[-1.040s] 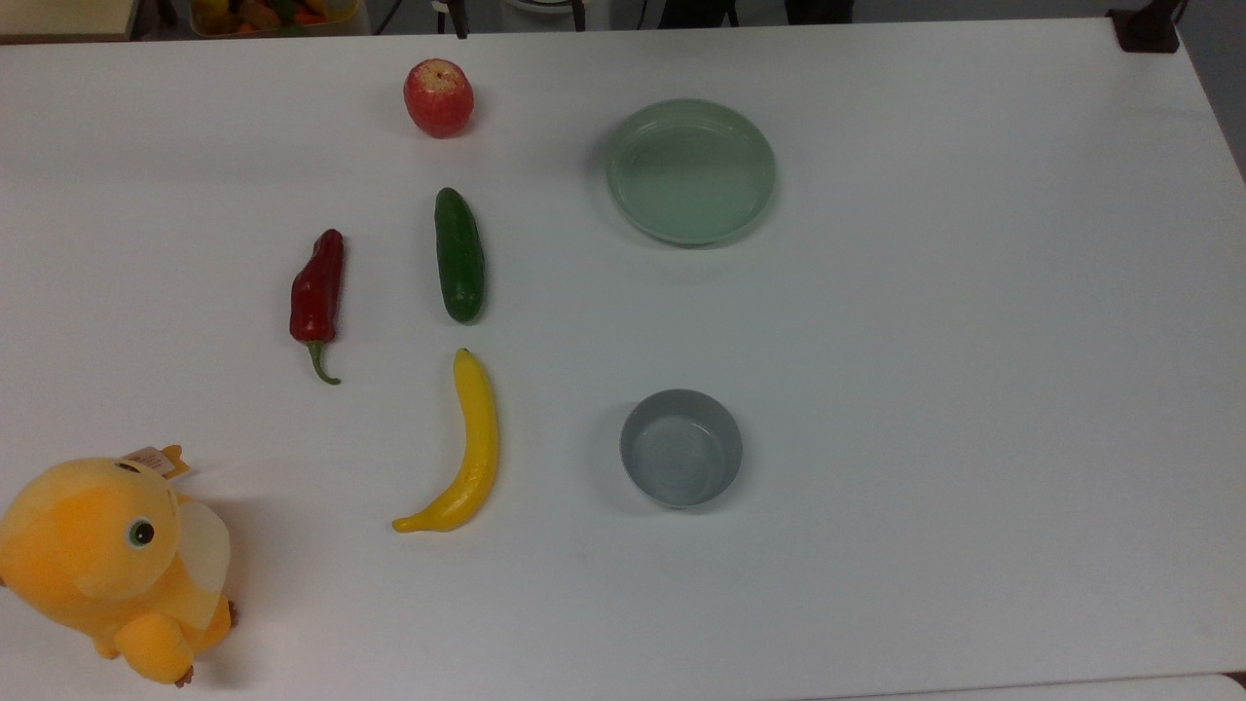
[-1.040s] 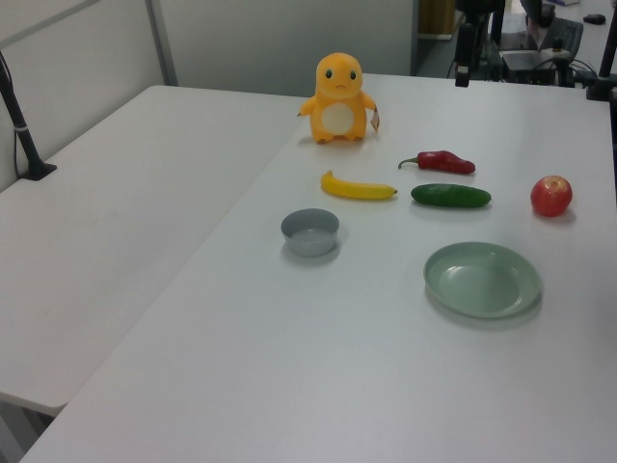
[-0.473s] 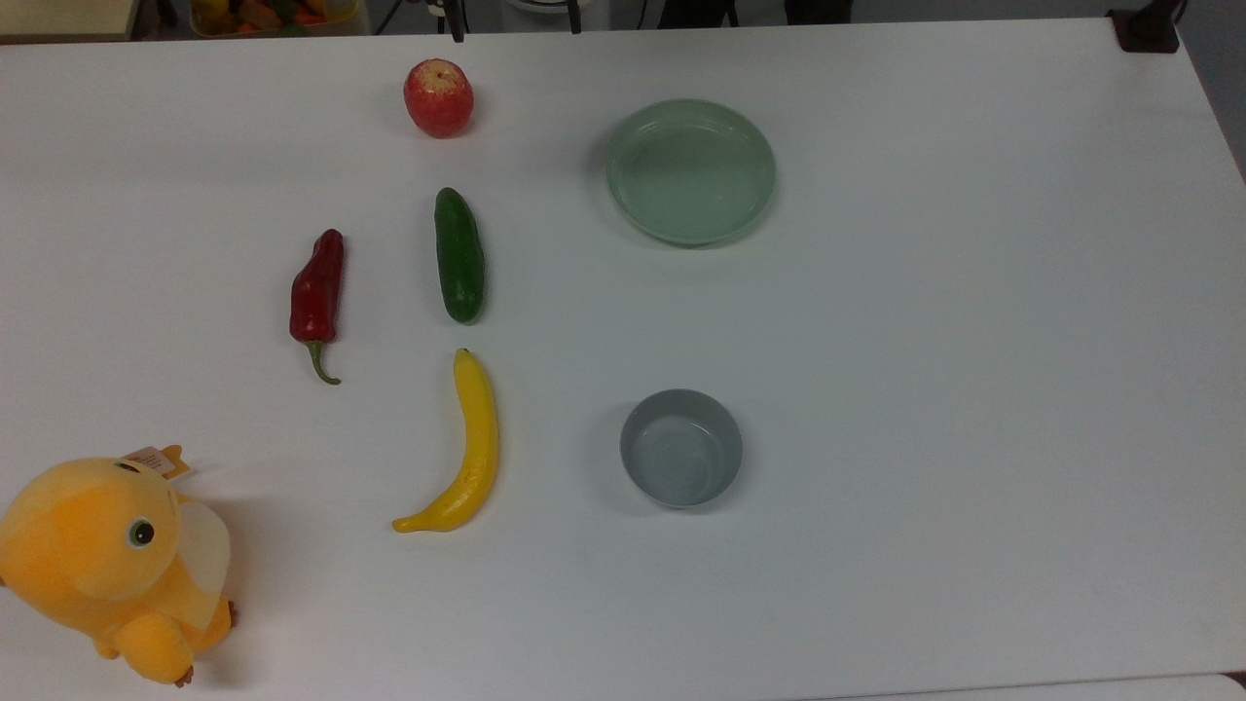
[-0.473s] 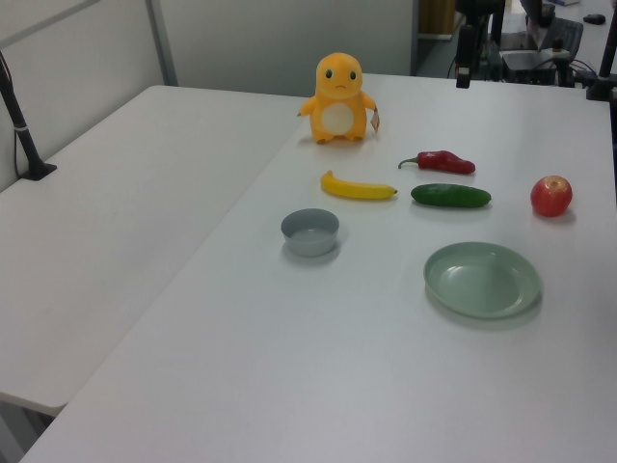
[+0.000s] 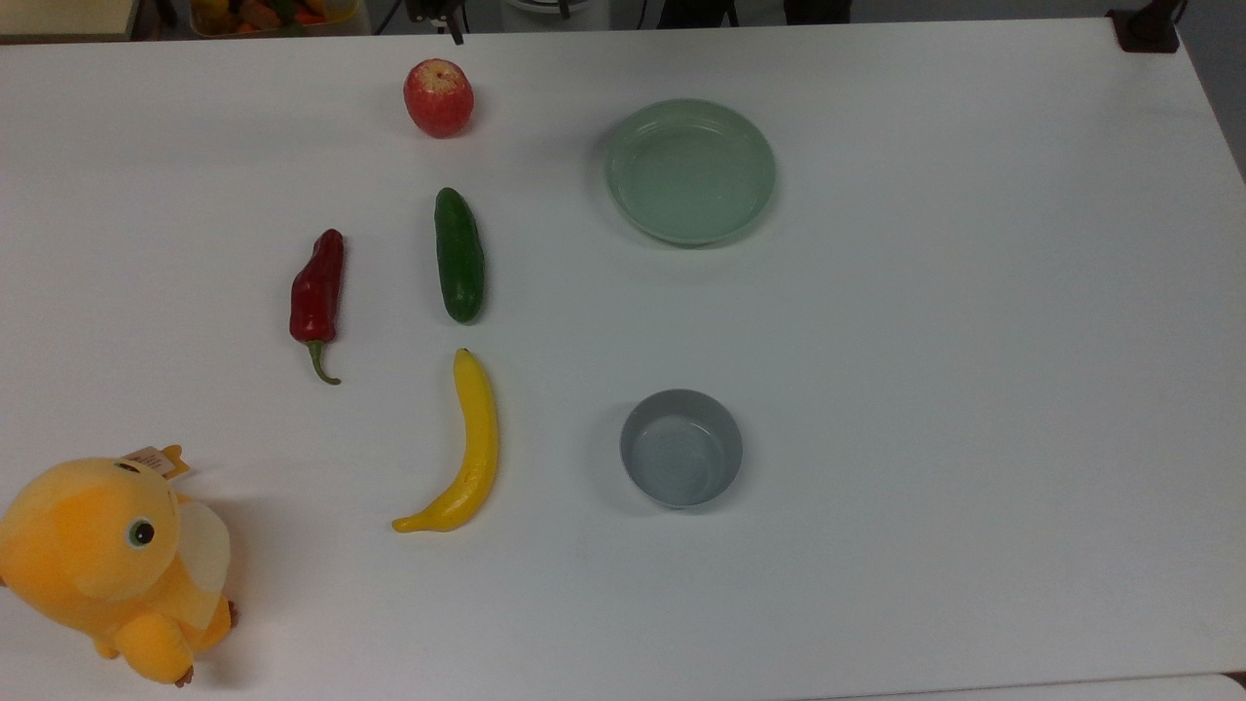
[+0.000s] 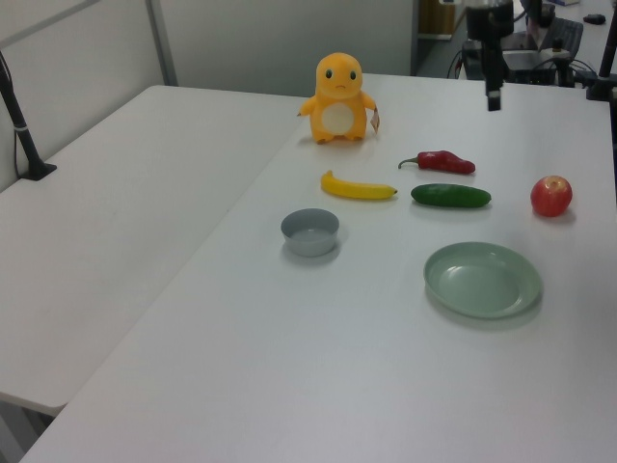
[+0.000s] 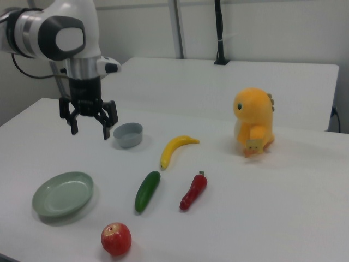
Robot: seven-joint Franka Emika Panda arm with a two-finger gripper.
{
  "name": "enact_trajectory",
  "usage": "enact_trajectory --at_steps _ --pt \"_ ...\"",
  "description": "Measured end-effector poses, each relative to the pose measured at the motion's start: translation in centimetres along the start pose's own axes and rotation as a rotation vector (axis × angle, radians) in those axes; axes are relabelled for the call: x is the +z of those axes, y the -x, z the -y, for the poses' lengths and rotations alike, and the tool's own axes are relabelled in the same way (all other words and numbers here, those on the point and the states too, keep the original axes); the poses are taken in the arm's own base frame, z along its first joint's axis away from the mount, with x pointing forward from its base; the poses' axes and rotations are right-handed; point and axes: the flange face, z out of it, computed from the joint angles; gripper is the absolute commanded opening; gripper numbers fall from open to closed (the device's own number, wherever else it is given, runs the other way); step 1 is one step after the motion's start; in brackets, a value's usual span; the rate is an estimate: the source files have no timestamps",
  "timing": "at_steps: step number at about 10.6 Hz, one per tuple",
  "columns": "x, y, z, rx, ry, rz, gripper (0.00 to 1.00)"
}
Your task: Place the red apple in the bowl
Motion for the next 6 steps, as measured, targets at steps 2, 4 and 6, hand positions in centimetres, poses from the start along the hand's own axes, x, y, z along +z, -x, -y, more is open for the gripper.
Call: enact_trajectory --at_steps 2,4,6 --pt "2.5 0.7 -1.1 -0.04 0.036 0.089 1.0" --pt "5.5 1.4 -1.8 -0.088 0.064 0.191 1.0" --pt "8.2 2.2 -2.6 -0.103 0.083 0.267 1.0"
